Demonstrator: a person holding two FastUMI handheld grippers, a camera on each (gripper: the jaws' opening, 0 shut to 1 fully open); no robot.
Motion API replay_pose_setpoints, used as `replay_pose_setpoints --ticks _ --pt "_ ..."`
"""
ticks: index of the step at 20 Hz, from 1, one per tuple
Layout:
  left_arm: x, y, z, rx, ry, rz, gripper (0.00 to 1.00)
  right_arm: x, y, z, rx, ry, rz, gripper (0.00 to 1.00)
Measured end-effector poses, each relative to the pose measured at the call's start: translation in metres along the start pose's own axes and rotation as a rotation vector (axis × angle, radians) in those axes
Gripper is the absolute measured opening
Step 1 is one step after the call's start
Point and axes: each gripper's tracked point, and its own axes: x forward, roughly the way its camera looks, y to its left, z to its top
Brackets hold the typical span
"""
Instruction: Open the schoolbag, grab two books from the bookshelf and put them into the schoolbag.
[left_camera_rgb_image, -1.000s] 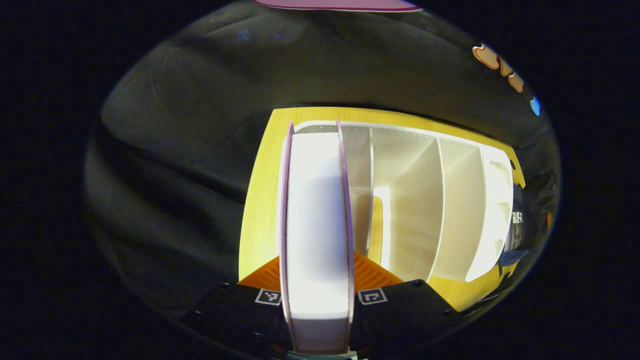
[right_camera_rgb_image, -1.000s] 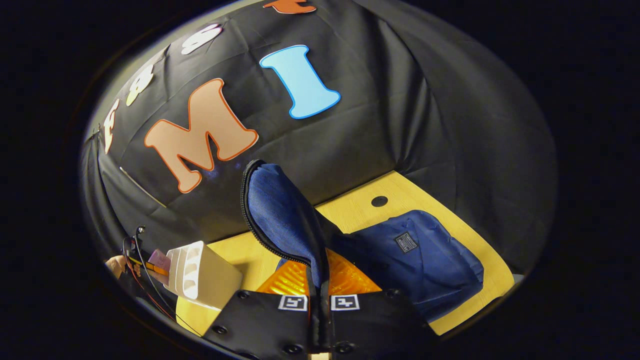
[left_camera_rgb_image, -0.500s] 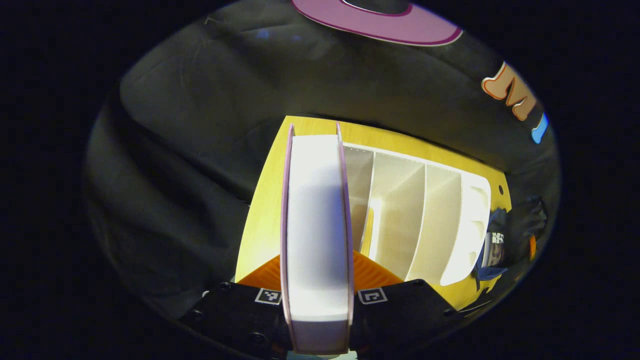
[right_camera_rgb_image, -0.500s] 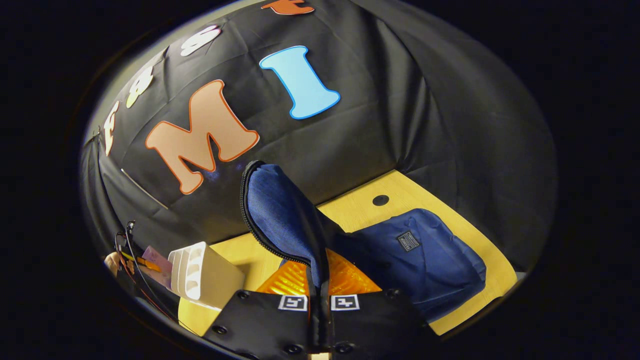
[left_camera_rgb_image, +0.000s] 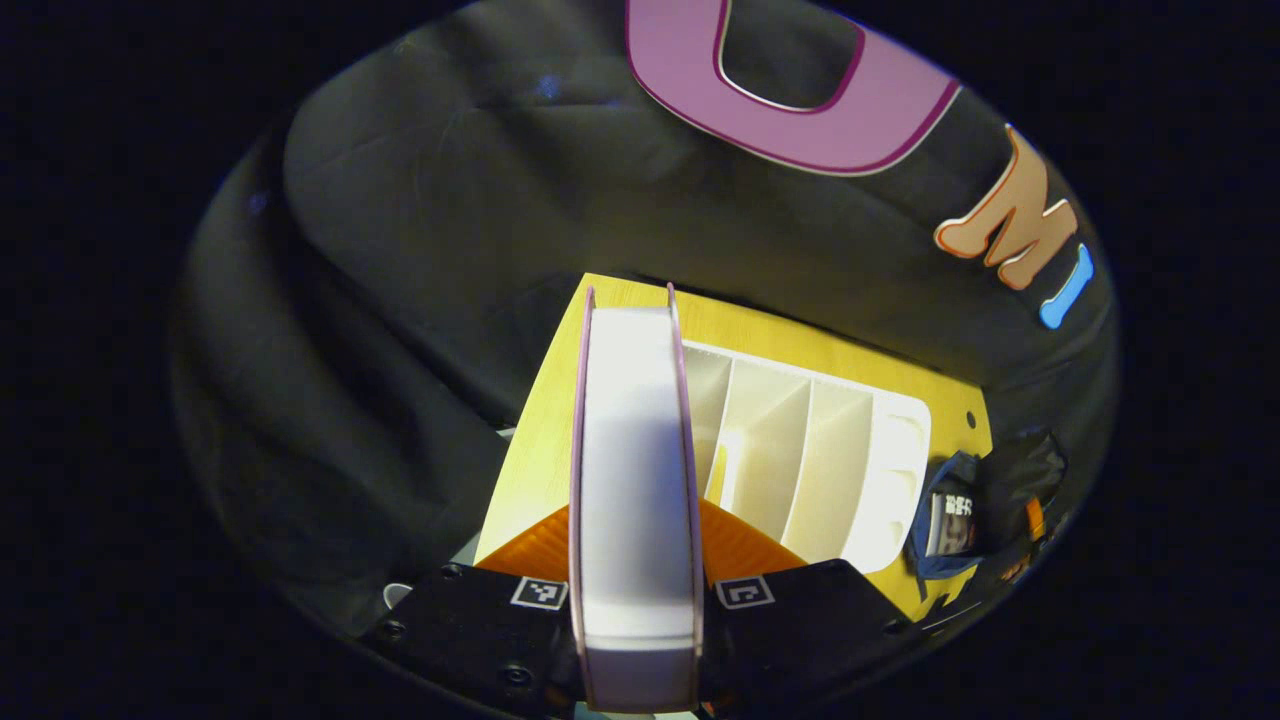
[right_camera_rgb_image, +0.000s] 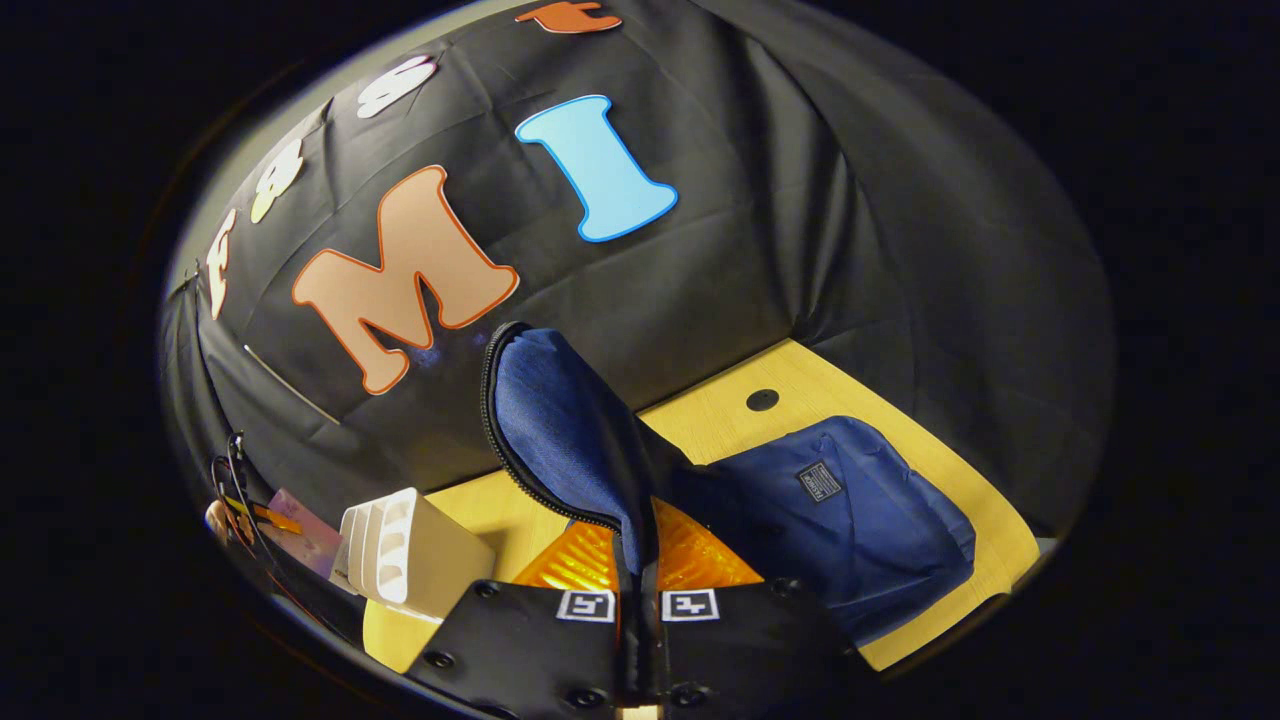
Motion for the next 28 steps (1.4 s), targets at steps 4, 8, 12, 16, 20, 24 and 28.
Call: replay_pose_setpoints --ticks 4,8,12,16,20,24,28 --pt "-0.029 0.000 0.011 -0.096 -0.047 -0.063 0.38 0.000 -0.001 0.002 0.009 -0.004 -0.001 0.05" --pt "-0.055 -0.005 0.017 -0.149 -0.084 -0.136 0.39 0.001 -0.002 0.001 0.001 0.003 0.001 0.05" --pt "-0.078 -0.032 0.030 -0.201 -0.148 -0.259 0.38 0.002 -0.002 0.001 -0.005 0.009 0.010 0.04" --pt "-0.097 -0.093 0.023 -0.312 -0.158 -0.489 0.39 0.001 -0.001 0.001 0.029 0.010 0.029 0.05" --pt "-0.108 -0.129 0.015 -0.384 -0.167 -0.645 0.39 -0.002 -0.003 0.003 0.022 0.007 0.032 0.04" --pt "-0.101 -0.168 0.008 -0.401 -0.159 -0.737 0.39 -0.004 -0.005 0.001 -0.003 0.013 0.033 0.05" --pt "-0.079 -0.218 -0.007 -0.420 -0.169 -0.795 0.39 -0.004 -0.004 -0.001 0.002 0.013 0.035 0.05"
